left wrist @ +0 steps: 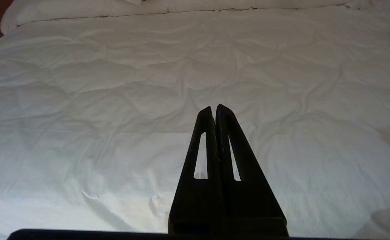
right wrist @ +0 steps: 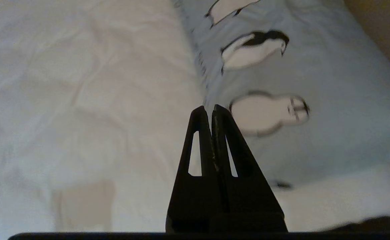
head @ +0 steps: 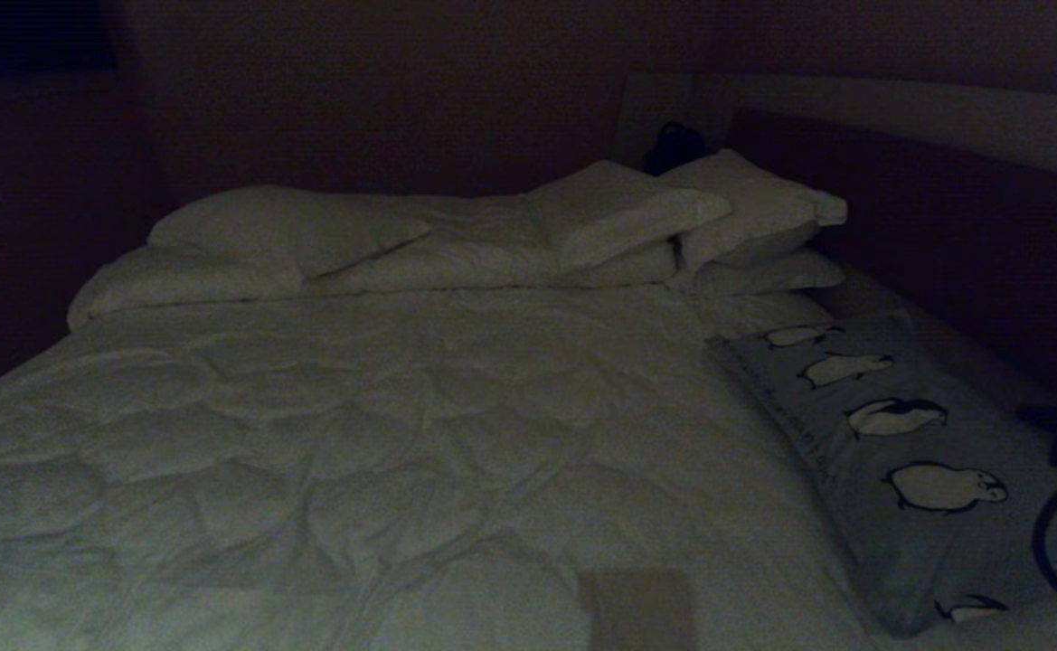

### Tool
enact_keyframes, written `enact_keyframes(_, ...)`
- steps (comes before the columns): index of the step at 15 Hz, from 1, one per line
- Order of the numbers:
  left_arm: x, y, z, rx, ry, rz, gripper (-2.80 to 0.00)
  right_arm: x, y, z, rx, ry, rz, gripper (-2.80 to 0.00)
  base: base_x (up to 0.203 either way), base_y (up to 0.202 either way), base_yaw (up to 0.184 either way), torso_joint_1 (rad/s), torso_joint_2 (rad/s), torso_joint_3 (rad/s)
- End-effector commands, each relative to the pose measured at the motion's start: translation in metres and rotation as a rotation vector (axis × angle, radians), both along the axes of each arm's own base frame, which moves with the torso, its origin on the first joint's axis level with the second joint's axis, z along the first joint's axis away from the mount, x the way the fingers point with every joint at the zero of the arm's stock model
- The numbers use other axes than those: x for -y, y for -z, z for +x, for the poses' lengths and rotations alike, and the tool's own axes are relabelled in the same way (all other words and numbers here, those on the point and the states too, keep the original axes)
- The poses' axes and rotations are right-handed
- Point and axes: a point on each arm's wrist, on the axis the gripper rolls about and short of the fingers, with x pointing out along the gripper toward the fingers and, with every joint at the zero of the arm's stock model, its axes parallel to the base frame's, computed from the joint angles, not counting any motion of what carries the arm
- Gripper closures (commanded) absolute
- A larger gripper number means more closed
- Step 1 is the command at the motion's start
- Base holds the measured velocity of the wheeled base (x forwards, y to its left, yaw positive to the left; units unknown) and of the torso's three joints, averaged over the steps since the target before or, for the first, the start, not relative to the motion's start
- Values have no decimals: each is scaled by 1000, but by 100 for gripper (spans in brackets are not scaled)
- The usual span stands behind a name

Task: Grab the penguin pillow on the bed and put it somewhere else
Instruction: Pick up the pillow

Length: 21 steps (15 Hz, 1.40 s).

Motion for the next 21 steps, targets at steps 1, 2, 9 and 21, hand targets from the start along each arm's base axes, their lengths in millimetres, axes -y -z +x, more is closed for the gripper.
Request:
enact_keyframes(1, 0, 0, 0, 1, -1, 0, 0, 8, 15, 46, -75, 50, 65, 0, 0, 0, 0, 0, 0, 0)
enact_keyframes(2, 0, 0, 0, 1, -1, 0, 0, 12, 17, 60, -86, 68, 75, 0, 0, 0, 0, 0, 0, 0)
enact_keyframes(9, 0, 0, 0, 1, -1, 0, 0, 31, 8, 126, -44, 129, 121, 0, 0, 0, 0, 0, 0, 0)
enact_keyframes(21, 0, 0, 0, 1, -1, 0, 0, 57, 36, 187, -25, 122, 126, 0, 0, 0, 0, 0, 0, 0)
